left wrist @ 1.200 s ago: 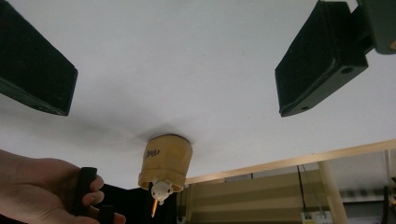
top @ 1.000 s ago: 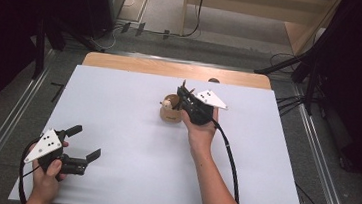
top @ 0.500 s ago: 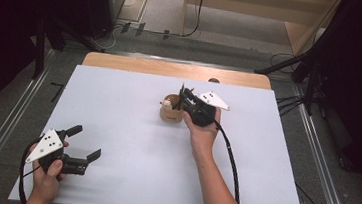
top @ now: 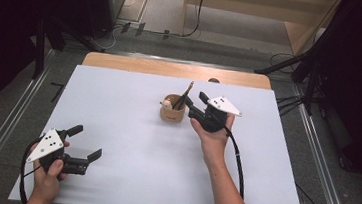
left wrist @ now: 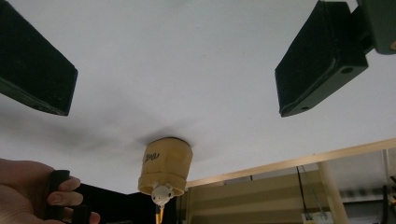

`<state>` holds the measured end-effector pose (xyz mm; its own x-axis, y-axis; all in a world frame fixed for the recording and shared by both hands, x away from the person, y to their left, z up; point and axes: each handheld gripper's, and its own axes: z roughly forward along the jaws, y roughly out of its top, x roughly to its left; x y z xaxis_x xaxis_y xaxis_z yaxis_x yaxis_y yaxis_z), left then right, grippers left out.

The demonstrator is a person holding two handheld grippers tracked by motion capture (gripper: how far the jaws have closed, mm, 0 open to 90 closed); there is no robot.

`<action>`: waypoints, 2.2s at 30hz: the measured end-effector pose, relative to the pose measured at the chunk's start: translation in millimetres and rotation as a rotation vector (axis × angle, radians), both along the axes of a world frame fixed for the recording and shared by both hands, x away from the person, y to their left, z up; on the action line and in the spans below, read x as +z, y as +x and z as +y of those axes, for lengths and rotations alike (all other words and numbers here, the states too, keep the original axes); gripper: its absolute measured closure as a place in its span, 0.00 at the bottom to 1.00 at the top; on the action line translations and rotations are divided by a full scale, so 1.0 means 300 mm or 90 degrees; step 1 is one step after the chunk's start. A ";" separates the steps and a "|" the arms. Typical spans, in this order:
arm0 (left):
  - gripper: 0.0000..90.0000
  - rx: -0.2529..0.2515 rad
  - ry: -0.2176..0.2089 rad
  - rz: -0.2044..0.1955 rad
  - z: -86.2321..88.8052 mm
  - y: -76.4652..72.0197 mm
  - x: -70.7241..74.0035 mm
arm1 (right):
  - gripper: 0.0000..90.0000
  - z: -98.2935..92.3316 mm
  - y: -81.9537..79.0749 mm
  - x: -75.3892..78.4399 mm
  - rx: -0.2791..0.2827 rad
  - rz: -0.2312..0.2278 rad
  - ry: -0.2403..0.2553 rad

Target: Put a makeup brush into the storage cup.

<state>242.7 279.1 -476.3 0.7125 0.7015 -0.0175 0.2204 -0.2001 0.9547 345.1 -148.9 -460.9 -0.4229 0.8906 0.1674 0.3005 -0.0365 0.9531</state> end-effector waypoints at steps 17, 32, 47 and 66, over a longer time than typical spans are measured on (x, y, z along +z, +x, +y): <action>0.00 -0.002 -0.003 0.004 -0.002 0.004 -0.004 | 0.00 -0.124 -0.134 -0.024 0.038 0.005 -0.037; 0.00 -0.003 -0.004 0.004 -0.006 0.006 -0.004 | 0.00 -0.207 -0.239 -0.059 0.027 0.007 -0.027; 0.00 -0.002 -0.002 0.003 -0.010 0.004 -0.003 | 0.00 -0.300 -0.323 -0.096 0.004 0.009 -0.018; 0.00 -0.004 -0.006 -0.001 -0.004 0.003 -0.002 | 0.00 -0.399 -0.404 -0.120 -0.014 0.007 -0.034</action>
<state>243.5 278.0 -476.9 0.7172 0.6965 -0.0230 0.2174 -0.1922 0.9570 224.0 -268.6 -497.0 -0.4017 0.9073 0.1245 0.3106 0.0071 0.9505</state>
